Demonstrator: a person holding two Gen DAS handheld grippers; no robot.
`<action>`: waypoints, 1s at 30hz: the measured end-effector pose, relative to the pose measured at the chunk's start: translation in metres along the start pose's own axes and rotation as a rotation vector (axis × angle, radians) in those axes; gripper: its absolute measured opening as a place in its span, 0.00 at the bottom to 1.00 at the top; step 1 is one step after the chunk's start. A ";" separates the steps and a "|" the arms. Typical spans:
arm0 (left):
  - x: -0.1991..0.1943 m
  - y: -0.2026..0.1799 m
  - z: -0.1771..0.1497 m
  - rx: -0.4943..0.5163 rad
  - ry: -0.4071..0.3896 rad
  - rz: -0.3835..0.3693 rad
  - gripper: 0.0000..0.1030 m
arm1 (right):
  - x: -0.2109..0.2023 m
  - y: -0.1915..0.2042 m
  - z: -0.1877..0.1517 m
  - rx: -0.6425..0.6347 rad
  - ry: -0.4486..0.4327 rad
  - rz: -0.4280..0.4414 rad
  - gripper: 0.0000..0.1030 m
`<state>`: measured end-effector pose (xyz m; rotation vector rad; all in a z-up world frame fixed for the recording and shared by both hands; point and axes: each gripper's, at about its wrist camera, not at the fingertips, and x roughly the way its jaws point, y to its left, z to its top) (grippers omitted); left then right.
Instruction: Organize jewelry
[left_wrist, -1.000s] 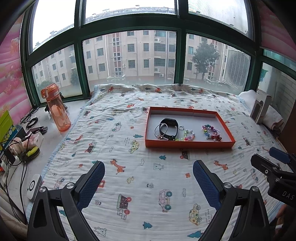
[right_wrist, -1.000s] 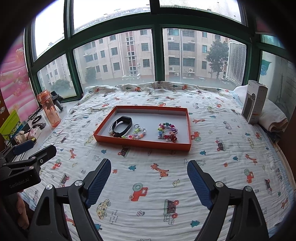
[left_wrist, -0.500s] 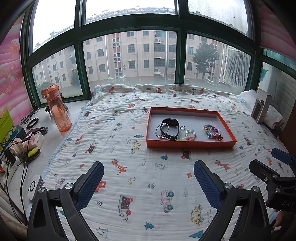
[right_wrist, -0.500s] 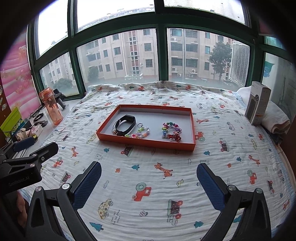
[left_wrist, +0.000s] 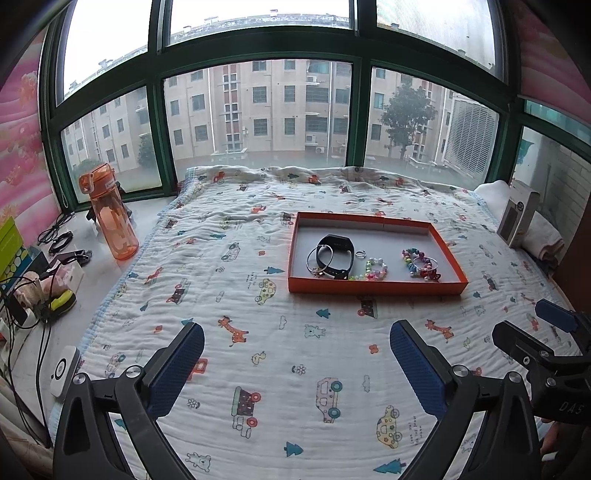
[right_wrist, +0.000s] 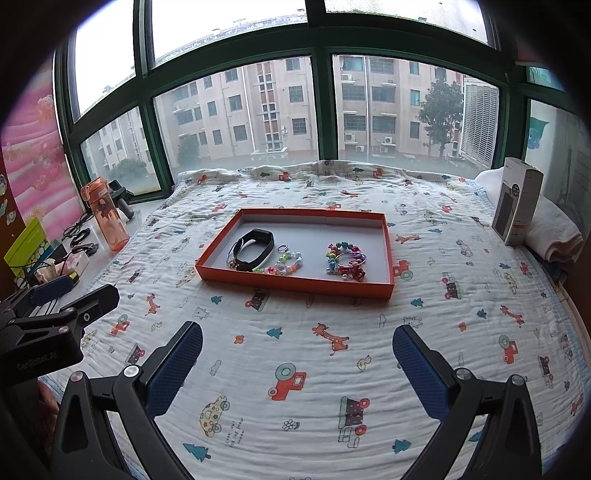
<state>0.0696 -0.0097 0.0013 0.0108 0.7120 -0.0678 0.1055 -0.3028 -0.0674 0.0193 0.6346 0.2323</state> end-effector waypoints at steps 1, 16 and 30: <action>0.000 0.000 0.000 0.003 0.001 0.005 1.00 | 0.000 0.000 0.000 0.000 -0.002 0.002 1.00; 0.001 -0.001 -0.001 0.013 -0.011 0.025 1.00 | 0.001 0.002 -0.001 -0.003 0.004 0.006 1.00; 0.002 0.001 -0.002 0.012 -0.008 0.018 1.00 | 0.003 -0.001 -0.001 0.001 0.006 0.009 1.00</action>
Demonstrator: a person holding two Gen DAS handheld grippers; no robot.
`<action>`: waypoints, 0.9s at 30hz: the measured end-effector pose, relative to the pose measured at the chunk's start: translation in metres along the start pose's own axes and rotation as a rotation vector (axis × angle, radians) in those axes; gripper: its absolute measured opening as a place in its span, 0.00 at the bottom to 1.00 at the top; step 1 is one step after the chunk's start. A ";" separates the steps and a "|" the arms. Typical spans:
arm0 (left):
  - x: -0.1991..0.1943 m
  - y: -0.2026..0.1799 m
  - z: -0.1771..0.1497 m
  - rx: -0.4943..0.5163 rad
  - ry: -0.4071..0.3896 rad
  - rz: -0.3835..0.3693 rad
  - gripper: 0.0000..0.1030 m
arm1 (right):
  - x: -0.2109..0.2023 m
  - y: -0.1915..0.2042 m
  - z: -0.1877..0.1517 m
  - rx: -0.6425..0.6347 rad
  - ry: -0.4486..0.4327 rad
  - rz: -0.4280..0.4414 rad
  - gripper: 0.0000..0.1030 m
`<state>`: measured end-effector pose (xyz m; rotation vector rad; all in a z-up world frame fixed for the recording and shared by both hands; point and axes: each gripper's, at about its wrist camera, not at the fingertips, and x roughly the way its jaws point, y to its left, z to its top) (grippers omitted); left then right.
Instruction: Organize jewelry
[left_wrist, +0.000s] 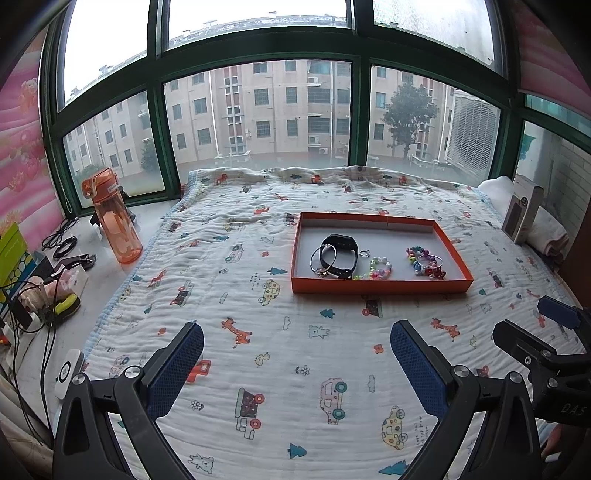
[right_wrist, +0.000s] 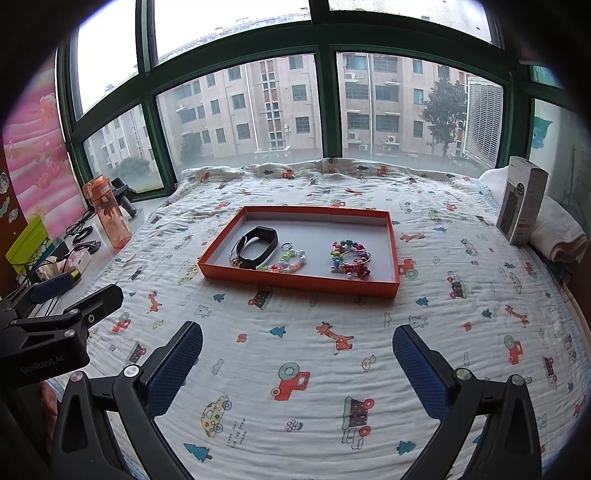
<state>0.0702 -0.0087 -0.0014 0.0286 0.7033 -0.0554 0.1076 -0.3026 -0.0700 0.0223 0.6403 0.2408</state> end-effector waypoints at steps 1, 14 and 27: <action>0.000 0.000 0.000 -0.001 0.000 -0.001 1.00 | 0.000 0.000 0.000 0.000 0.000 0.000 1.00; 0.001 0.000 -0.001 0.000 0.003 0.002 1.00 | -0.001 0.001 0.001 -0.003 0.000 0.002 1.00; -0.001 0.002 -0.003 0.006 -0.006 0.010 1.00 | -0.001 0.001 0.001 -0.001 0.001 0.005 1.00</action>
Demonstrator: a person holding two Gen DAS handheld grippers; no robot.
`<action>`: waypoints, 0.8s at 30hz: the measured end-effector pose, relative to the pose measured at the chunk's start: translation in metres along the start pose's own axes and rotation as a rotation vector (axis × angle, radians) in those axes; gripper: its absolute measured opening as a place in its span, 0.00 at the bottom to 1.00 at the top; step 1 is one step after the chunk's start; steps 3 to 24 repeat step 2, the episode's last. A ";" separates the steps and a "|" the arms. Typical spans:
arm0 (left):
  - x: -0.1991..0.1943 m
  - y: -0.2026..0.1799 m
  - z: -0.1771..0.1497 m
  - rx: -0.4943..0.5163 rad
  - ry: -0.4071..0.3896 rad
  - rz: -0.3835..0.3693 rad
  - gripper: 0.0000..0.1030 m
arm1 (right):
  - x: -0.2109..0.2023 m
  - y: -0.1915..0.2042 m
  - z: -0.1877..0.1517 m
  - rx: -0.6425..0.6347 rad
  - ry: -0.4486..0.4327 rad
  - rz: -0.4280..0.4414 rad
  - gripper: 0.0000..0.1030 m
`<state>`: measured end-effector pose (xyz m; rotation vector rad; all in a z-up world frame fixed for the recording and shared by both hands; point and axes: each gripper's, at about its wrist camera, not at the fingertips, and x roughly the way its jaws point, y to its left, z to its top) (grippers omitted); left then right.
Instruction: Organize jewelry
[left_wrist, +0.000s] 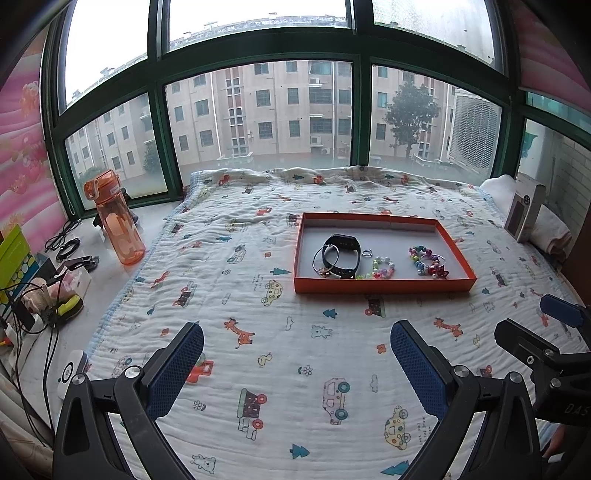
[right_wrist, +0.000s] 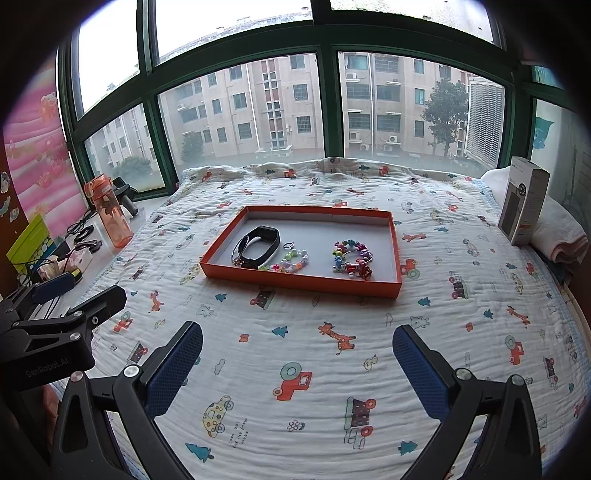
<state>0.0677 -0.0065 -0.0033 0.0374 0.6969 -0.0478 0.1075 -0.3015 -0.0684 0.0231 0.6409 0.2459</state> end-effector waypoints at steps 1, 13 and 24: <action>0.000 0.000 0.000 0.000 0.001 0.001 1.00 | 0.000 0.000 0.000 -0.001 -0.001 0.000 1.00; 0.000 0.000 0.000 0.001 0.001 0.000 1.00 | 0.000 0.000 0.000 0.000 -0.001 -0.001 1.00; 0.000 0.000 0.000 0.001 0.001 0.000 1.00 | 0.000 0.000 0.000 0.000 -0.001 -0.001 1.00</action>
